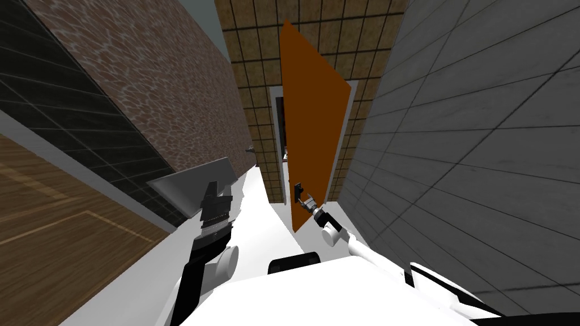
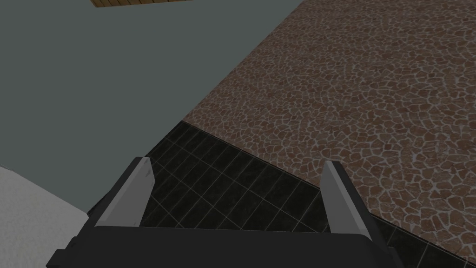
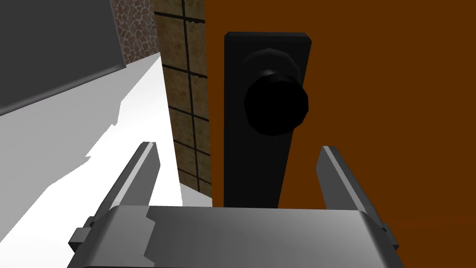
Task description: Pull the door open
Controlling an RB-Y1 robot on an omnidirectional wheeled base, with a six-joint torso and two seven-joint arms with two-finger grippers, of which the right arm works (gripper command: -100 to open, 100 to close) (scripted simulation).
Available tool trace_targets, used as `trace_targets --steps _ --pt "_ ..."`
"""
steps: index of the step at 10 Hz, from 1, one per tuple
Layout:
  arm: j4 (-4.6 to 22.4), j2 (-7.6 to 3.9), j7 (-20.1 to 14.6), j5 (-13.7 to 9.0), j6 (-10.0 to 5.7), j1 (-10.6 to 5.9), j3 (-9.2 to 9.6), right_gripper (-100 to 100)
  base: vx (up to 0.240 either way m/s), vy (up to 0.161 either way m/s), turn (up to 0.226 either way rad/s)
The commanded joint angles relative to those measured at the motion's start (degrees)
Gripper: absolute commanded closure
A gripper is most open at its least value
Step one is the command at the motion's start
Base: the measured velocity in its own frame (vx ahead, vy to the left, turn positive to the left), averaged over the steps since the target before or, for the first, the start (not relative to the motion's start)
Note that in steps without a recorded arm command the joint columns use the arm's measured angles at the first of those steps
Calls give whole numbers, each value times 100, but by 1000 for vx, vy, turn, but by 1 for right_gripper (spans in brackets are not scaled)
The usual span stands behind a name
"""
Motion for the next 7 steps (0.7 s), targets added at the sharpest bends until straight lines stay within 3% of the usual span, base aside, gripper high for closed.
trace_targets --steps 1,4,7 --pt "199 -23 -115 -8 -119 -75 -7 -100 32 92 116" --pt "522 -209 -376 -101 -269 -210 -168 -100 49 71 236" --pt "755 -342 -561 -167 -375 -307 -284 -100 41 -15 206"
